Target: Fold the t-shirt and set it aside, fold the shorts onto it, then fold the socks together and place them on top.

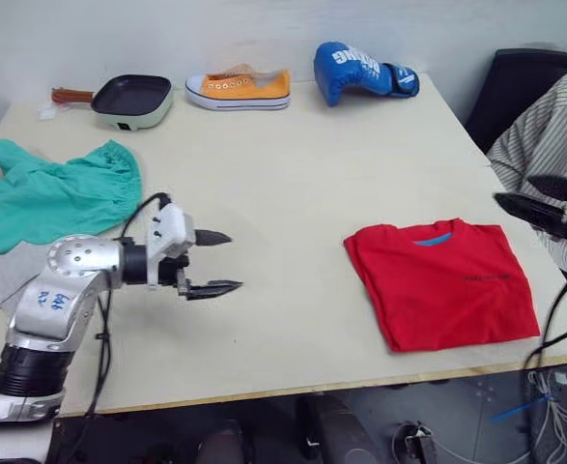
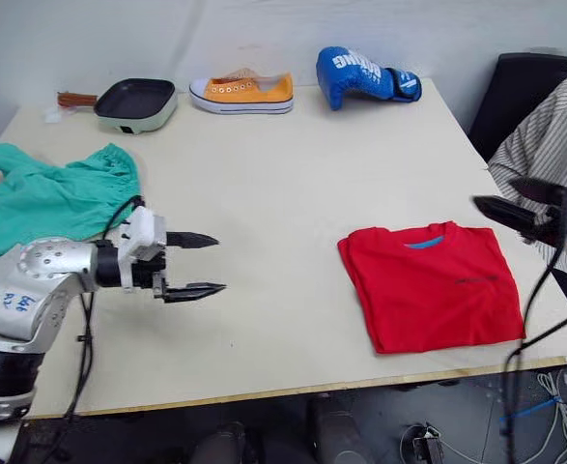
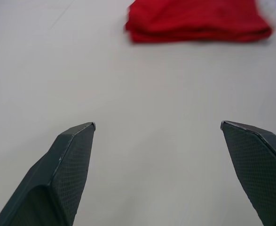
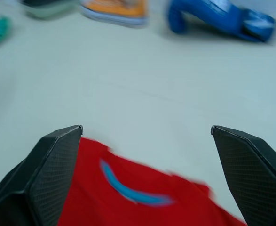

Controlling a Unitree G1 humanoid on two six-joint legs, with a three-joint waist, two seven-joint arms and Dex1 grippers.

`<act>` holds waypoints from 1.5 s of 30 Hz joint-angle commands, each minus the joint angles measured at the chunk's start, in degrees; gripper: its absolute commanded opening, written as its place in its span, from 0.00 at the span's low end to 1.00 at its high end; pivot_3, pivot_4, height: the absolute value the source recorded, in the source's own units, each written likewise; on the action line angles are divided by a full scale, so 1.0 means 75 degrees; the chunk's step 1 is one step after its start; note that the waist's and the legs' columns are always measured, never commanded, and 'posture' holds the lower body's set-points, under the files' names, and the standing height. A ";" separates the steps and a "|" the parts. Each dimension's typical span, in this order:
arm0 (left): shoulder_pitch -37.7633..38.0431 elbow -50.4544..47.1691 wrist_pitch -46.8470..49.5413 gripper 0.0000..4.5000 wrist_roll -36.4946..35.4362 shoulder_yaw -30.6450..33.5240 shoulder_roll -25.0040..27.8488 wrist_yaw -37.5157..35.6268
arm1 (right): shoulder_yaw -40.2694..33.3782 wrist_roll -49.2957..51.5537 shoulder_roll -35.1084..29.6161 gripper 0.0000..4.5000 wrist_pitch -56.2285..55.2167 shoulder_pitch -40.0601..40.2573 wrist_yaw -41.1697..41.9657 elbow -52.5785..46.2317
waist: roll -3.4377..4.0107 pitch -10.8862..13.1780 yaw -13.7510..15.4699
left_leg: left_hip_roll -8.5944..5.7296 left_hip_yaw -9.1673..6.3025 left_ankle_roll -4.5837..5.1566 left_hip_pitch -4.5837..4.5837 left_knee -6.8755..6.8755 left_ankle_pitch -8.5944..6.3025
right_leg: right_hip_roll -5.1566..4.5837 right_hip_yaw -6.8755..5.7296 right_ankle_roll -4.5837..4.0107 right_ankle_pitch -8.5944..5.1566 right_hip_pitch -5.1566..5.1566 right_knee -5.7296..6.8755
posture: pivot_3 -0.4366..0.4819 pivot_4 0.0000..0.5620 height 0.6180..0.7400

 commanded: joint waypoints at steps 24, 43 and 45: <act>-0.5304 1.0498 -0.4427 0.64 0.5364 -0.2114 -0.0682 0.3866 | 0.1558 0.1157 0.0959 1.00 0.0084 0.0545 -0.0767 -0.3919 | -0.0035 0.0001 0.0313 | -0.0013 0.0069 0.0075 -0.0020 0.0045 -0.0037 | -0.0047 -0.0026 0.0015 0.0009 -0.0012 -0.0007 | 0.48 0.27 1.00; -0.3921 0.4683 -0.1841 0.00 0.2238 -0.1421 -0.1567 -0.1068 | 0.1907 0.0275 0.0632 1.00 -0.0433 0.1152 -0.0365 -0.3832 | -0.0038 0.0003 0.0392 | -0.0011 0.0069 0.0070 -0.0046 0.0055 -0.0033 | -0.0060 -0.0047 0.0010 0.0006 -0.0020 -0.0001 | 0.48 0.27 1.00; -0.3435 0.2838 -0.0479 0.00 0.1625 -0.1670 -0.1708 -0.1561 | 0.2150 -0.0090 0.0538 1.00 -0.0716 0.1235 -0.0227 -0.3815 | -0.0038 0.0003 0.0332 | -0.0009 0.0065 0.0069 -0.0047 0.0052 -0.0034 | -0.0061 -0.0046 0.0010 0.0006 -0.0019 0.0004 | 0.48 0.27 1.00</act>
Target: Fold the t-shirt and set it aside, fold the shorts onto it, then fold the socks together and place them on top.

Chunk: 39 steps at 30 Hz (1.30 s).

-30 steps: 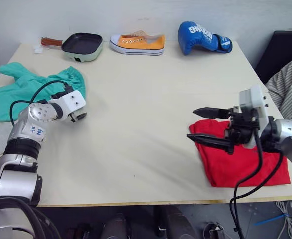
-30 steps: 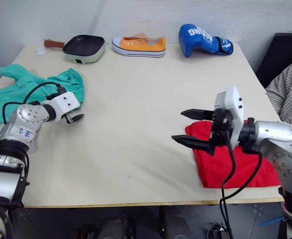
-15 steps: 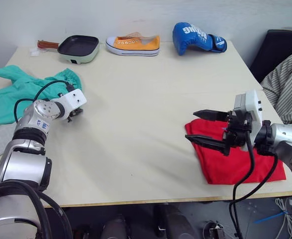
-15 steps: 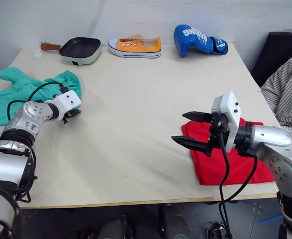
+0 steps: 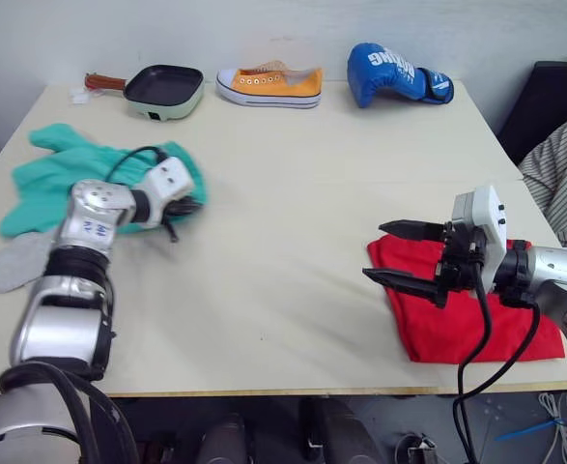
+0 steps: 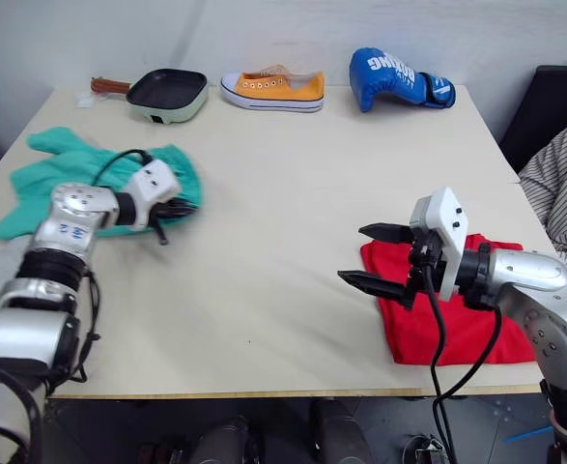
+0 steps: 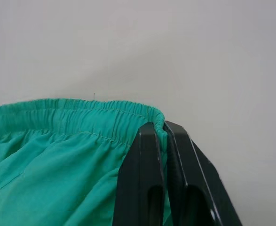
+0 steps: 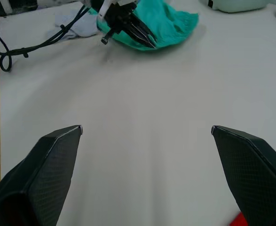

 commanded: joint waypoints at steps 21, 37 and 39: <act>0.1804 -0.6608 0.4964 0.59 -0.3215 0.0158 0.0794 -0.1279 | 0.1093 -0.1878 -0.0243 1.00 -0.1849 0.0442 0.0802 -0.0570 | 0.0001 -0.0001 -0.0189 | 0.0001 -0.0029 -0.0032 0.0023 -0.0001 0.0025 | 0.0029 0.0028 -0.0008 -0.0005 0.0006 0.0028 | 0.48 0.27 1.00; 0.1371 0.1417 -0.4801 0.59 0.0256 0.0348 0.3091 -0.0532 | 0.4244 -0.5077 0.1570 1.00 -0.5135 0.0071 0.0782 0.0890 | -0.0063 -0.0016 -0.0035 | 0.0000 -0.0010 -0.0015 0.0023 0.0008 0.0012 | 0.0017 0.0005 -0.0027 -0.0016 0.0001 0.0014 | 0.48 0.27 1.00; 0.1080 0.1888 -0.5093 0.59 0.0527 0.0199 0.2946 -0.0325 | 0.4388 -0.5485 0.1769 1.00 -0.5406 -0.0103 0.0599 0.1333 | -0.0064 -0.0017 -0.0046 | 0.0000 -0.0006 -0.0014 0.0023 0.0007 0.0012 | 0.0017 0.0004 -0.0027 -0.0015 0.0000 0.0015 | 0.48 0.27 1.00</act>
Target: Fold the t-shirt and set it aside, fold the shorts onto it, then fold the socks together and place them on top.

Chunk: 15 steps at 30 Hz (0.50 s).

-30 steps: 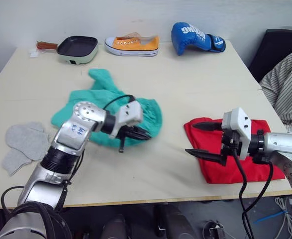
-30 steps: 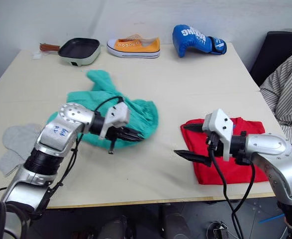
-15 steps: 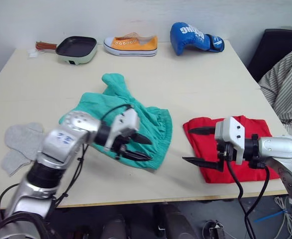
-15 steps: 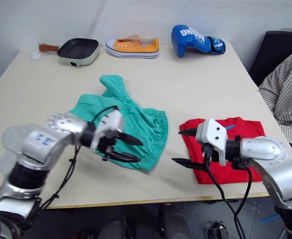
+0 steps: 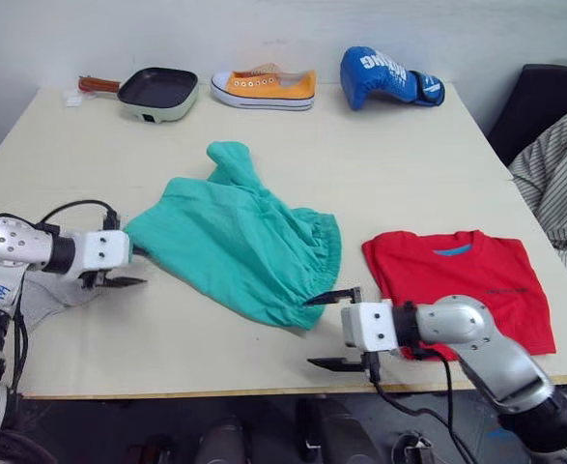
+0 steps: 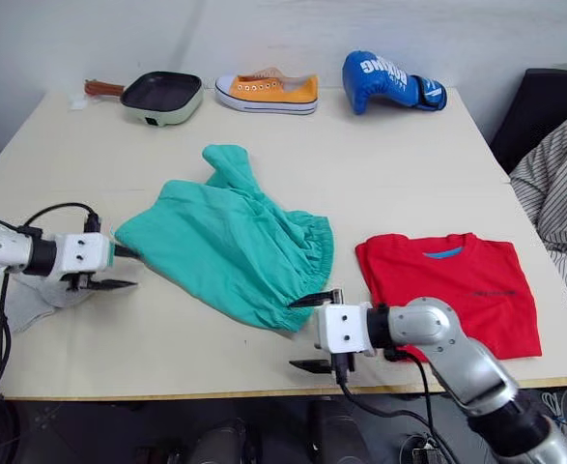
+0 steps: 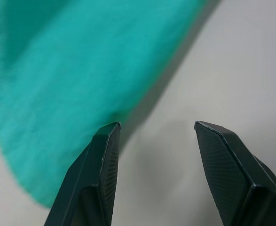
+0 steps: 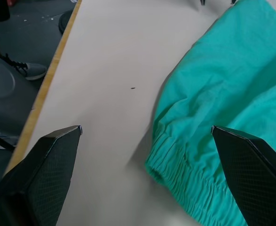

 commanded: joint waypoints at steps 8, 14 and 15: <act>-0.1126 0.1906 -0.0986 0.50 0.1513 -0.0664 -0.0353 0.0943 | 0.0248 -0.1255 0.0536 0.55 -0.1107 -0.0484 -0.0532 0.1314 | -0.0001 -0.0001 -0.0075 | 0.0008 0.0011 -0.0006 0.0006 -0.0009 0.0003 | 0.0004 0.0000 -0.0004 -0.0002 -0.0011 0.0016 | 0.48 0.27 1.00; -0.1372 0.2484 -0.1029 0.12 0.1874 -0.0897 -0.0267 0.0809 | -0.0118 -0.1048 0.0503 0.10 -0.1497 -0.0606 -0.0524 0.1572 | -0.0002 -0.0002 -0.0114 | 0.0006 0.0015 -0.0008 0.0016 -0.0002 0.0004 | 0.0002 0.0004 -0.0004 -0.0002 -0.0010 0.0036 | 0.48 0.27 1.00; -0.1326 0.2448 -0.0984 0.05 0.1800 -0.0873 -0.0239 0.0591 | -0.0212 -0.0945 0.0454 0.03 -0.1551 -0.0636 -0.0454 0.1600 | -0.0002 -0.0002 -0.0127 | 0.0007 0.0015 -0.0009 0.0017 -0.0003 0.0004 | 0.0003 0.0004 -0.0004 -0.0003 -0.0010 0.0037 | 0.48 0.27 1.00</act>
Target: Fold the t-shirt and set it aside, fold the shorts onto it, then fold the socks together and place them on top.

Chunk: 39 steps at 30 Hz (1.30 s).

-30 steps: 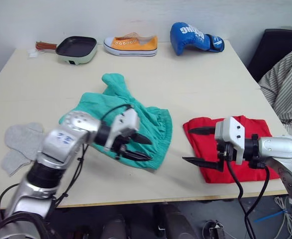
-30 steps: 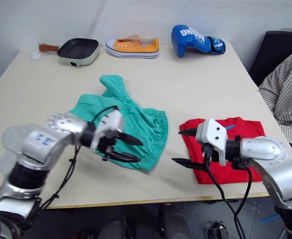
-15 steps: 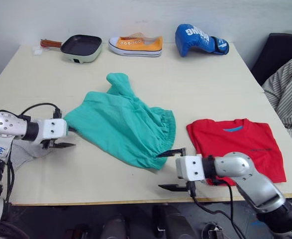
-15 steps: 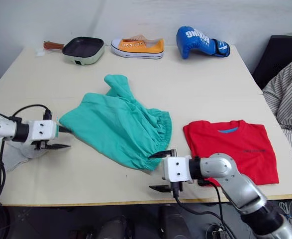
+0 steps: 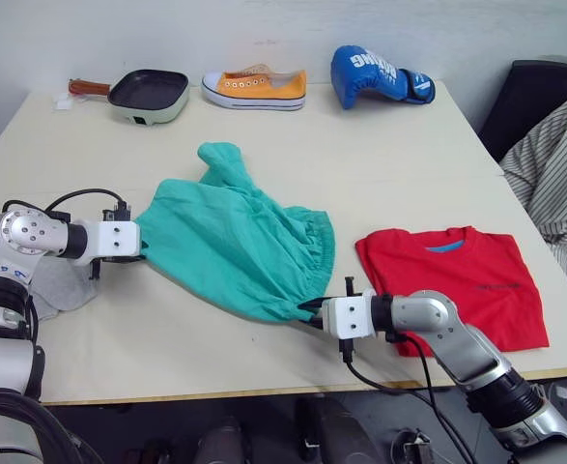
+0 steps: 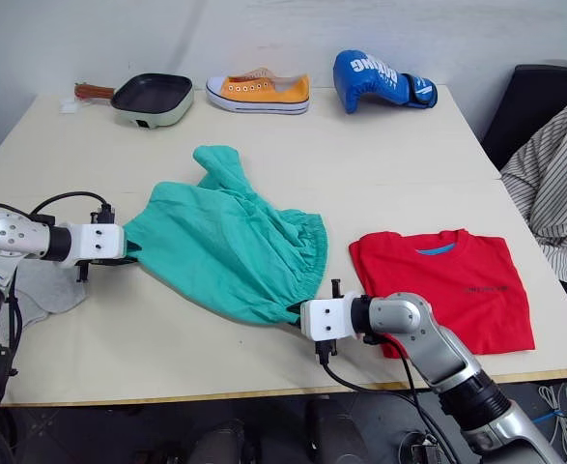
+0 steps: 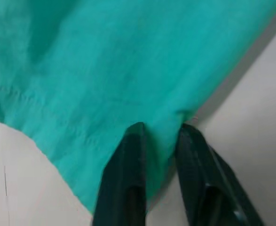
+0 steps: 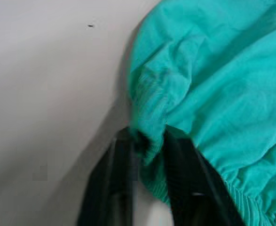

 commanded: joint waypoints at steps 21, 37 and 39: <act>0.6770 -0.9608 0.7616 0.01 -0.5807 0.2375 0.3006 -0.3093 | -0.1726 0.3570 -0.1478 0.00 0.0620 -0.0145 0.3021 0.0595 | -0.0016 0.0015 -0.0104 | -0.0003 -0.0025 -0.0019 0.0076 -0.0013 0.0002 | 0.0002 0.0003 -0.0038 -0.0024 0.0060 0.0036 | 0.48 0.27 1.00; 0.6340 -0.7962 0.5233 0.76 -0.3938 0.2649 0.2170 -0.2270 | -0.1816 0.3091 -0.1147 0.00 0.0341 0.0057 0.2492 0.0641 | -0.0013 0.0018 -0.0129 | 0.0006 -0.0013 -0.0024 0.0059 -0.0028 -0.0002 | 0.0007 0.0009 -0.0048 -0.0032 0.0031 0.0030 | 0.48 0.27 1.00; 0.6175 -0.7615 0.4728 0.90 -0.3604 0.2551 0.1929 -0.1896 | -0.1901 0.3414 -0.1154 0.00 0.0671 0.0060 0.2537 0.0494 | -0.0010 0.0019 -0.0101 | 0.0004 -0.0012 -0.0023 0.0061 -0.0027 -0.0002 | 0.0005 0.0010 -0.0048 -0.0032 0.0034 0.0030 | 0.48 0.27 1.00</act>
